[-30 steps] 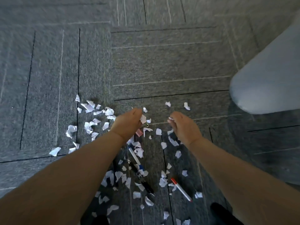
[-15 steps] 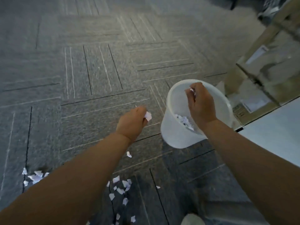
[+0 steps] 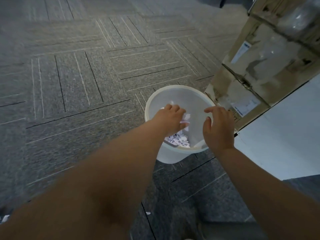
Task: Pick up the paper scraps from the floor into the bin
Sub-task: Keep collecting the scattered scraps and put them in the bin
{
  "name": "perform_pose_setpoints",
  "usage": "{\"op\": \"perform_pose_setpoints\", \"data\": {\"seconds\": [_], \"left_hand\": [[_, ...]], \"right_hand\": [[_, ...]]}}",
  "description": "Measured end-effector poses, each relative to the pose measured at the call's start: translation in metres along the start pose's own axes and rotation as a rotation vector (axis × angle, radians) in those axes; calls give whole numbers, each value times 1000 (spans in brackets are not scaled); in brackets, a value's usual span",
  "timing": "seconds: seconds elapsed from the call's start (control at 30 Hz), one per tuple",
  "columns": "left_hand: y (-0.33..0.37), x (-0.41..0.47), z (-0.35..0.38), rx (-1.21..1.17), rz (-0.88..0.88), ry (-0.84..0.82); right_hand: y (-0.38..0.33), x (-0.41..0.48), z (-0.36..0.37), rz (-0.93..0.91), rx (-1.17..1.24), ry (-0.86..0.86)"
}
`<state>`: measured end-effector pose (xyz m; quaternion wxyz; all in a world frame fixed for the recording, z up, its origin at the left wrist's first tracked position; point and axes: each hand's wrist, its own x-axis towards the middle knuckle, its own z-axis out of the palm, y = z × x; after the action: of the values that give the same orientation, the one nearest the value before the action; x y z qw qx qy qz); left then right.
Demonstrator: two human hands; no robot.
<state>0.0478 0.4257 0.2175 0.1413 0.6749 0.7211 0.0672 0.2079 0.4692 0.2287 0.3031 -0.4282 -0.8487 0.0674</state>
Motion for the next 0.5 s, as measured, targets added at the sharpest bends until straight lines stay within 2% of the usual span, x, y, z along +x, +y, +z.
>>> {"op": "perform_pose_setpoints", "data": {"seconds": [0.03, 0.1, 0.27, 0.37, 0.5], "left_hand": [[0, 0, 9, 63, -14, -100], [-2, -6, 20, 93, -41, -156], [-10, -32, 21, 115, 22, -44], [-17, -50, 18, 47, 80, 15], [-30, -75, 16, 68, 85, 91]], "right_hand": [[-1, -2, -1, -11, 7, -11], [-5, -7, 1, -43, 3, -58], [-16, -20, 7, -126, 2, -124], [-24, -27, 11, -124, 11, -153], [-42, -35, 18, -167, 39, -130]]}}
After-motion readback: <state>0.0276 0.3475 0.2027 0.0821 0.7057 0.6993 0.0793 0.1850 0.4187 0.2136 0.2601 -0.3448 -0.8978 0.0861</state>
